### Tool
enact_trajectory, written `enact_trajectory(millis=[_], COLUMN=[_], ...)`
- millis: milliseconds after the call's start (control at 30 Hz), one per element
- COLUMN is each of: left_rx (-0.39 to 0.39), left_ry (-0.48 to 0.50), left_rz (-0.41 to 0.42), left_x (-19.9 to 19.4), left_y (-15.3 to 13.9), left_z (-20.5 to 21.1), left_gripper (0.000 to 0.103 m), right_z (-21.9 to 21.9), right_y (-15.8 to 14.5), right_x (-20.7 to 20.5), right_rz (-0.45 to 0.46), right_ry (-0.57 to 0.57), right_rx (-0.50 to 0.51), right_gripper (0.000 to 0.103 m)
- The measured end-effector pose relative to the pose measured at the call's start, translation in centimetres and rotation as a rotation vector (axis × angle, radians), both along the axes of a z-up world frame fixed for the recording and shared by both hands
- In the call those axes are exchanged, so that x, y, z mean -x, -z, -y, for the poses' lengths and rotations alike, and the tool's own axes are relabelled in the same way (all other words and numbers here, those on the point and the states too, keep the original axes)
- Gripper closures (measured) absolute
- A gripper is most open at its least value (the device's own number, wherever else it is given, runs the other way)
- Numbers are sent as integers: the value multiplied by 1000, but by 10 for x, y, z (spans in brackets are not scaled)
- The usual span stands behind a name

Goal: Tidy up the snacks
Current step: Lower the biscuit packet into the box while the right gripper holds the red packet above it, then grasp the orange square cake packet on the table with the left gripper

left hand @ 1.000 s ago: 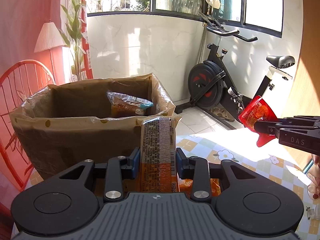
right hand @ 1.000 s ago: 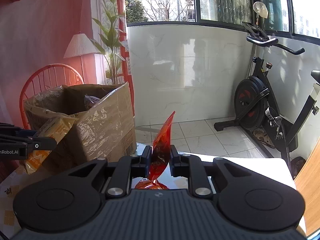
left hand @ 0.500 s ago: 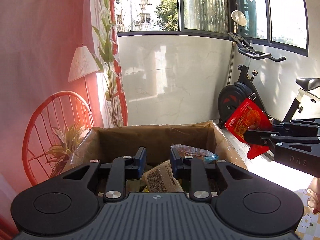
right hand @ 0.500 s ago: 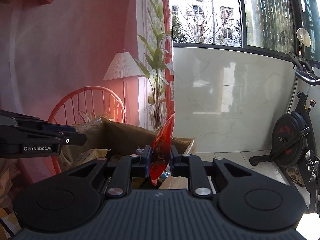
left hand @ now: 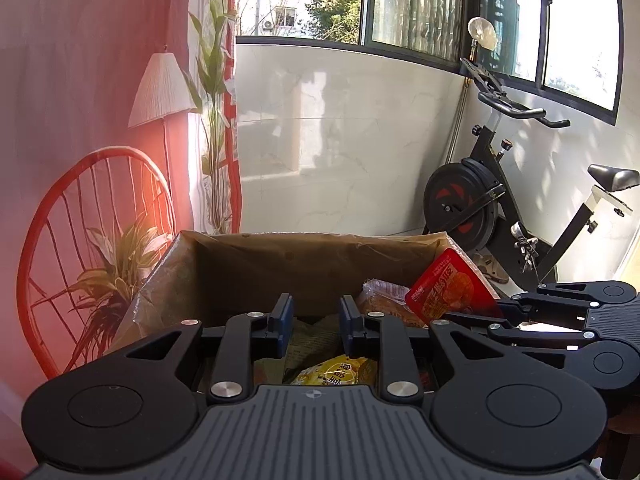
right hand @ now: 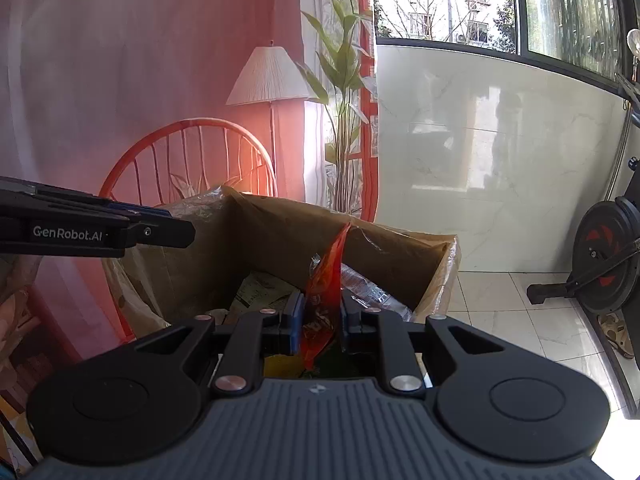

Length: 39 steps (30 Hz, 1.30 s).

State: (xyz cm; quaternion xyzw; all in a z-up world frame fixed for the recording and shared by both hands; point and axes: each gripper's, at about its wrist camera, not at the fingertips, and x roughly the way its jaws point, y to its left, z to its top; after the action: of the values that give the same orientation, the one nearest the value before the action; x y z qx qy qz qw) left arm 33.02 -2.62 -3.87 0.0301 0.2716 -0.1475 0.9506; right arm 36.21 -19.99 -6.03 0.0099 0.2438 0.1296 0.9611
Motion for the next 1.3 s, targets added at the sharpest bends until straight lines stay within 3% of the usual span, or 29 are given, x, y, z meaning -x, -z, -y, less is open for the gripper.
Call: enact_trajectory(millis=[167, 333, 433, 500, 633, 800, 933, 1033, 1133, 1300], left_rx=[21, 56, 60, 61, 69, 21, 7, -48, -43, -64], left_ry=[-31, -45, -34, -36, -34, -27, -48, -48, -57, -66], left_rz=[-12, -18, -55, -92, -209, -337, -412, -414, -427, -434], left_x=[2, 31, 48, 60, 72, 75, 68, 66, 67, 73], left_y=[8, 14, 27, 43, 93, 160, 194, 205, 210, 216], left_z=[-7, -22, -24, -24, -18, 2, 8, 13, 12, 9], left_gripper=[75, 66, 65, 63, 50, 49, 49, 47, 48, 62], right_z=[-1, 4, 4, 3, 1, -2, -5, -6, -7, -7], right_y=[-1, -10, -11, -10, -7, -4, -2, -2, -2, -1], right_x=[12, 41, 56, 64, 69, 70, 70, 70, 70, 69], right_rz=[19, 72, 82, 91, 89, 98, 109, 111, 111, 107], right_ry=[4, 8, 17, 23, 20, 20, 21, 20, 19, 14], right_rx=[-6, -21, -36, -33, -23, -6, 15, 20, 22, 22], right_gripper=[84, 84, 84, 84, 84, 84, 84, 84, 84, 84])
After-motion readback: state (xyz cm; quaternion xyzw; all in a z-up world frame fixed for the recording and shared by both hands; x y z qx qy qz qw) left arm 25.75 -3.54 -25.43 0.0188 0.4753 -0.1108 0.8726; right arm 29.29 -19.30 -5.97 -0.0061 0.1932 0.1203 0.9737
